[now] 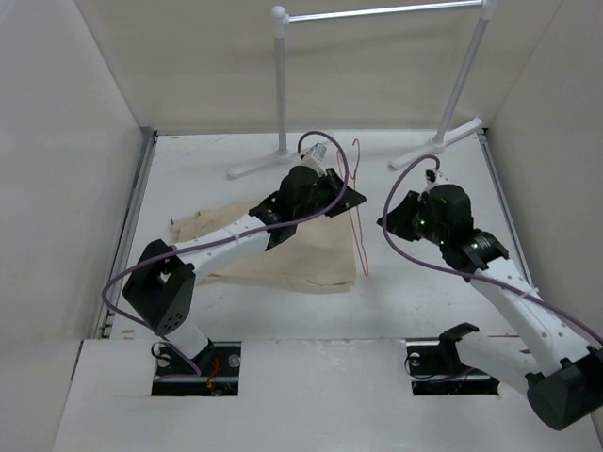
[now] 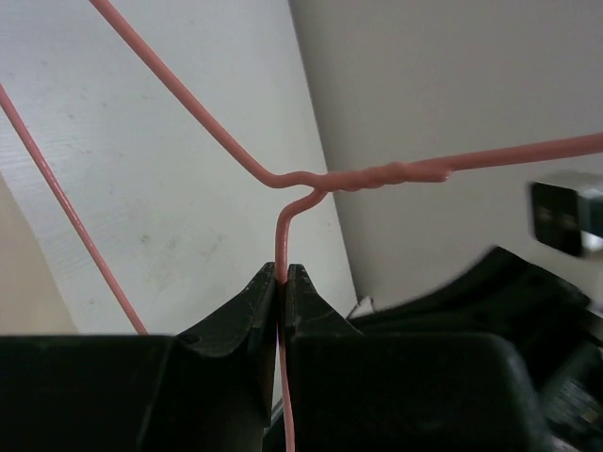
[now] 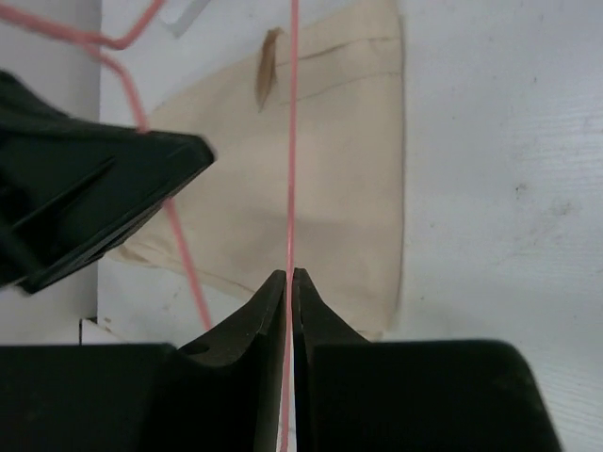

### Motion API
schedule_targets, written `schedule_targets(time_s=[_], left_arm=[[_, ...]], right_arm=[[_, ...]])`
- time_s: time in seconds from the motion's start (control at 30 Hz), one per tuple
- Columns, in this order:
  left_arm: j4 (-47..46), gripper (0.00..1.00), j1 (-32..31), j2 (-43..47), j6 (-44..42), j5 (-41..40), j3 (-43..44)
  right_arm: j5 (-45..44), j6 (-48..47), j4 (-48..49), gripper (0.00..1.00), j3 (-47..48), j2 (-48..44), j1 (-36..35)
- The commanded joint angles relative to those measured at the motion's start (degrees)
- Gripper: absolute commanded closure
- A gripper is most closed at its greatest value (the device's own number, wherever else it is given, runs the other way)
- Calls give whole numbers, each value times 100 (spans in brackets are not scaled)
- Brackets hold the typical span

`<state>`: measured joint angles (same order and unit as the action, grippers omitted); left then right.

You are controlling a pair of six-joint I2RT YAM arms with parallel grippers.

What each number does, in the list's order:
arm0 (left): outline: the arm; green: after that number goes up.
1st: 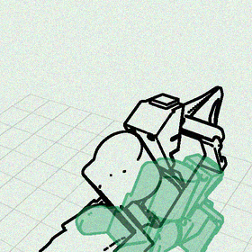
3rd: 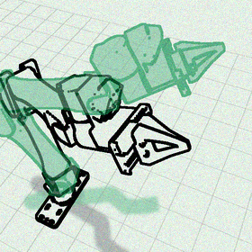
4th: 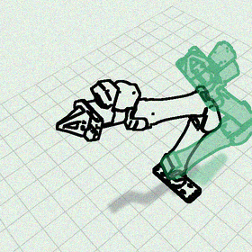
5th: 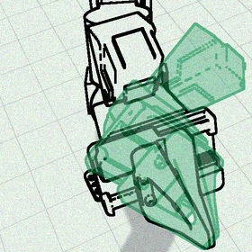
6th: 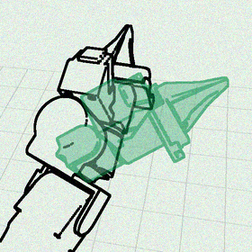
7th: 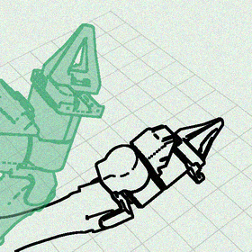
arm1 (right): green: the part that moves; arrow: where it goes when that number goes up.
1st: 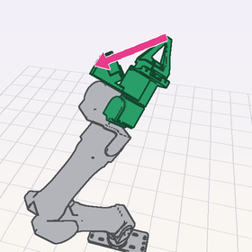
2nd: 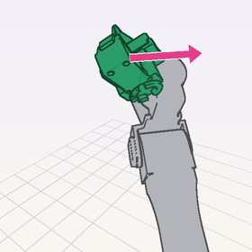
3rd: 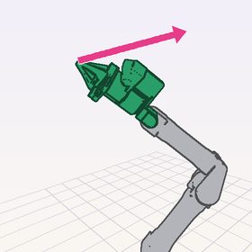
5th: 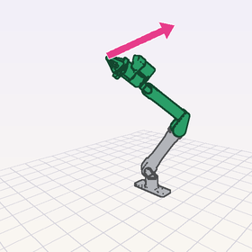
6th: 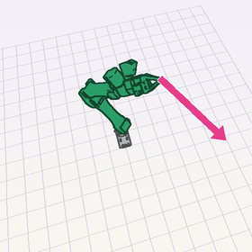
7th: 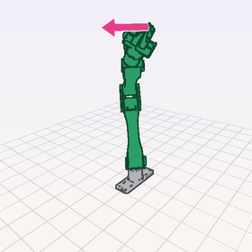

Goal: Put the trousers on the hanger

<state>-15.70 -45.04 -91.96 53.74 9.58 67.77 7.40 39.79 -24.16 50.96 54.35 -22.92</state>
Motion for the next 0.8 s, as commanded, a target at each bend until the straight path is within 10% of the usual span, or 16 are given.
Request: schedule_targets(time_s=[0.0,0.47,0.77], left_arm=[[-1829,100,-53,381,594,491,-631],[-5028,100,289,-1007,1524,1502,-2197],[-5364,100,35,-692,1807,1704,-2285]], right_arm=[[359,407,982,88,-253,469,20],[156,600,1792,82,-622,1367,-112],[95,697,1994,43,-956,1807,-68]])
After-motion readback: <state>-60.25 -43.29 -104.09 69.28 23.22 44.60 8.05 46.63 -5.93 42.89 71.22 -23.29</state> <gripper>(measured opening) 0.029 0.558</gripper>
